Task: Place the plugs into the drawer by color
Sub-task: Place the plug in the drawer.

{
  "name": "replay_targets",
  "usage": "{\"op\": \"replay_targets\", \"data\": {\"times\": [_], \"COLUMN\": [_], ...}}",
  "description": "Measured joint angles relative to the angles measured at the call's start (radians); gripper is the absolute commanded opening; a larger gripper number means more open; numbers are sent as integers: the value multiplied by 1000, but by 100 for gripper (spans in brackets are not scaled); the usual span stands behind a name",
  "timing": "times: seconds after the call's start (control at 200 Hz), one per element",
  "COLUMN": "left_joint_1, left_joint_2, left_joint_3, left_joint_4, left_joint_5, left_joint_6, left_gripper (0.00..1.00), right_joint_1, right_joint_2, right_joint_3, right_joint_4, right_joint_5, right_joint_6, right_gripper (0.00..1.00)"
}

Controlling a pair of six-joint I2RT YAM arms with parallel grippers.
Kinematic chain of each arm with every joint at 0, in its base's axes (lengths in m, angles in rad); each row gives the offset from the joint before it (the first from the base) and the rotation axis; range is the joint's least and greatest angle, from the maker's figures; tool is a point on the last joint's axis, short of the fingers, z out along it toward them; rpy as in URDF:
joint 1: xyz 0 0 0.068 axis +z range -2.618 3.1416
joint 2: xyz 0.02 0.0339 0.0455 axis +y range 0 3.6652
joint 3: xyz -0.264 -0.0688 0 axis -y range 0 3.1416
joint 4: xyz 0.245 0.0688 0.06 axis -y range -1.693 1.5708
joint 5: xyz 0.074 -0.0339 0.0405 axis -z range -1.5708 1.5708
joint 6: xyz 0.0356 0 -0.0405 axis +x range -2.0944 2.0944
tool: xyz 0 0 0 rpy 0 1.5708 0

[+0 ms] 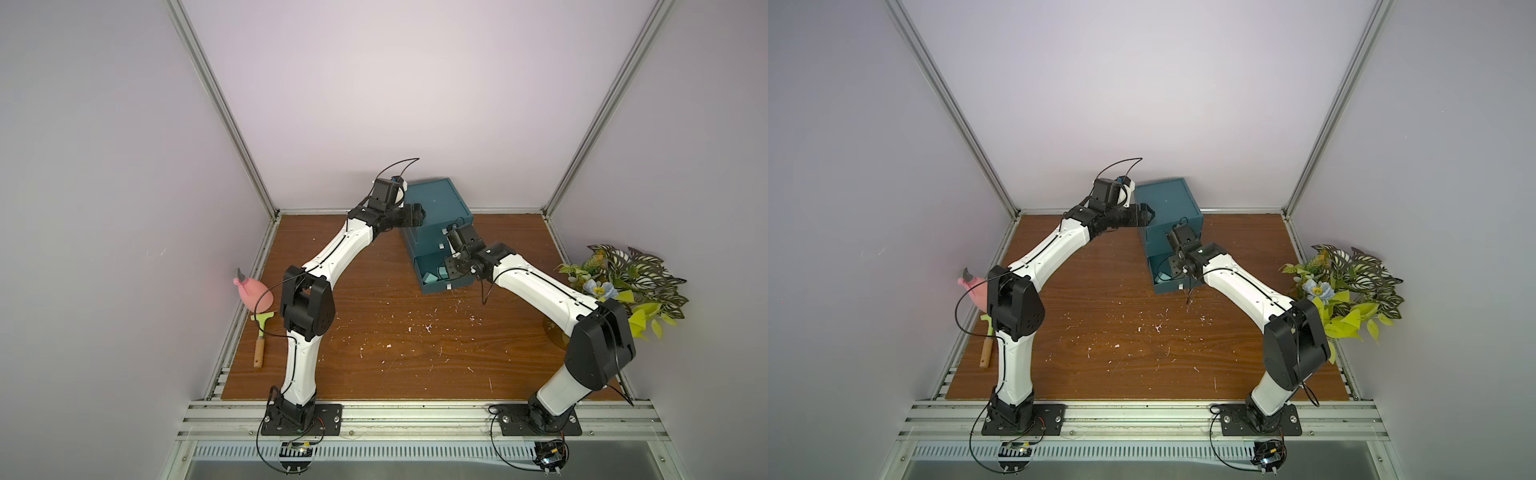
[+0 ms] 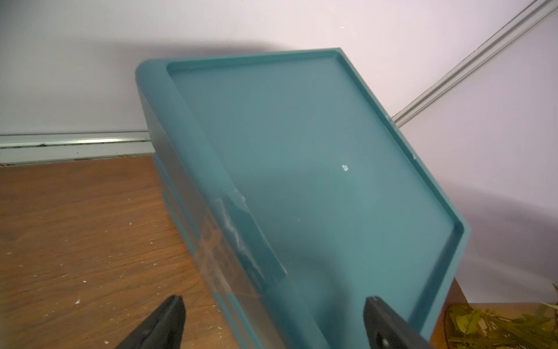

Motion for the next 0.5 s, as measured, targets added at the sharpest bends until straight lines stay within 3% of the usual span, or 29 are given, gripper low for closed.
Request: {"op": "replay_targets", "data": {"times": [0.265, 0.5], "left_joint_1": [0, 6], "left_joint_2": [32, 129], "left_joint_3": [102, 166], "left_joint_4": [-6, -7], "left_joint_5": [-58, -61], "left_joint_6": [44, 48], "left_gripper": [91, 91], "right_joint_1": [-86, -98], "right_joint_2": [109, 113], "right_joint_3": [23, -27], "right_joint_4": [35, 94], "right_joint_5": [2, 10], "right_joint_6": [-38, -37], "right_gripper": [45, 45]}}
